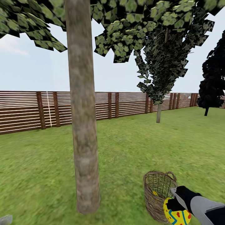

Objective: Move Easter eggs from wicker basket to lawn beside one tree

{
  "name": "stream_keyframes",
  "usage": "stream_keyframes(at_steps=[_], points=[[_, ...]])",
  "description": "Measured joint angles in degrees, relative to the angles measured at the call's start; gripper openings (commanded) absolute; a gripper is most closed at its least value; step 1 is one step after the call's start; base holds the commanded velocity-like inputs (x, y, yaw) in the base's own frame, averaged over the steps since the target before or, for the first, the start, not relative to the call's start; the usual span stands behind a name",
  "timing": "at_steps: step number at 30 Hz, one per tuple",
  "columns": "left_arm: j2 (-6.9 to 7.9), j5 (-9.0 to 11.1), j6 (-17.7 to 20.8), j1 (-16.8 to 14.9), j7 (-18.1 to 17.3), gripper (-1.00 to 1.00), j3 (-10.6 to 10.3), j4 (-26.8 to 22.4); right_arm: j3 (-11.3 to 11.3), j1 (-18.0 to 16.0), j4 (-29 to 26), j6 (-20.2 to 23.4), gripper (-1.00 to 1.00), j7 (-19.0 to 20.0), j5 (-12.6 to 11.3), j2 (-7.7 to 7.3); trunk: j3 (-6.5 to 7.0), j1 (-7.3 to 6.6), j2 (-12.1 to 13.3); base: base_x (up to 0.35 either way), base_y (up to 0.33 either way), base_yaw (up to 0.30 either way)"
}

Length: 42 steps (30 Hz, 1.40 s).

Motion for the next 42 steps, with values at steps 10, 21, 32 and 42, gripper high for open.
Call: stream_keyframes(at_steps=[10,21,32,42], points=[[-11.59,-2.21,5.82,-21.27,17.68,-1.0,-0.21,8.37,0.15,0.02,0.73,-0.19,-1.0,0.07,0.18,0.48,0.0,0.0,0.0,0.0,0.0,0.0],[-13.33,-1.05,5.07,-22.3,17.24,-1.0,-0.42,13.75,-0.3,0.0,0.01,-0.26,-1.0,0.48,0.0,0.38,0.0,0.0,0.0,0.0,0.0,0.0],[-27.57,9.27,3.37,-31.29,33.39,-1.0,1.12,18.99,-12.77,-6.16,-16.95,22.04,-1.0,-12.08,0.44,8.43,0.0,0.0,0.0,0.0,0.0,0.0],[-17.05,3.47,0.23,-31.55,27.2,-1.0,-0.96,20.08,-13.16,-6.27,-18.21,17.88,-1.0,-20.82,0.23,13.57,0.0,0.0,0.0,0.0,0.0,0.0]])
